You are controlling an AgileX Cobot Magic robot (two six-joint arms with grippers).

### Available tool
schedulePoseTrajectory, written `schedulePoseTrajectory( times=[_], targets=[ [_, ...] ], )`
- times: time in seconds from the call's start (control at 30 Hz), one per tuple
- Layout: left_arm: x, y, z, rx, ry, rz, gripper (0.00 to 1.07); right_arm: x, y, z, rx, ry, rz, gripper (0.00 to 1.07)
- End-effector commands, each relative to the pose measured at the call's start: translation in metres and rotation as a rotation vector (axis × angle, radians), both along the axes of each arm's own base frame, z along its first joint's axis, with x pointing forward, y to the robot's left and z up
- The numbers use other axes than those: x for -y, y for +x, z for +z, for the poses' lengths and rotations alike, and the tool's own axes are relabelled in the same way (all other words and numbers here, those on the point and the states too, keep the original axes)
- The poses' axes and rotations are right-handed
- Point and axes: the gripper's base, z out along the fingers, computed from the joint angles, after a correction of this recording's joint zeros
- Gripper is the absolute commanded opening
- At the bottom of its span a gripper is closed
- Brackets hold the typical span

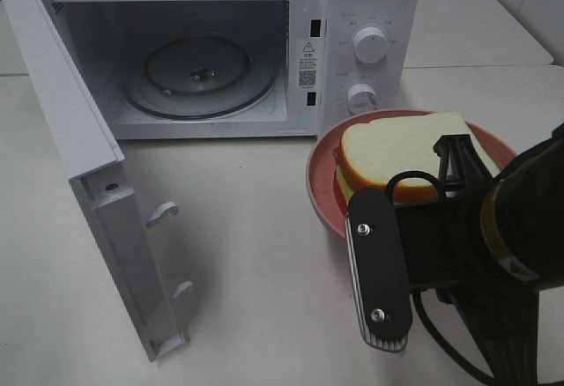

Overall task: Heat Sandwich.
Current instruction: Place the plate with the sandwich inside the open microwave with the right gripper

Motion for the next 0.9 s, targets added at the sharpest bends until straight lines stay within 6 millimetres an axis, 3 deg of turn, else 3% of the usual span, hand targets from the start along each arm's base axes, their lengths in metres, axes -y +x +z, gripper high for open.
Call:
schedulePoseTrajectory(
  times=[0.03, 0.23, 0.37, 0.9],
  targets=[
    [0.000, -0.002, 0.000, 0.023, -0.002, -0.007, 0.96, -0.002, 0.001, 0.003, 0.034, -0.022, 0.123, 0.02],
    [0.000, -0.002, 0.000, 0.023, -0.002, -0.007, 0.96, -0.010, 0.002, 0.004, 0.057, -0.003, 0.260, 0.02],
    [0.000, -0.002, 0.000, 0.023, -0.002, -0.007, 0.96, -0.015, 0.002, 0.005, 0.069, 0.066, 0.263, 0.03],
    [0.000, -0.002, 0.000, 0.023, -0.002, -0.007, 0.96, -0.017, 0.007, 0.006, 0.097, 0.020, 0.441, 0.00]
  ],
)
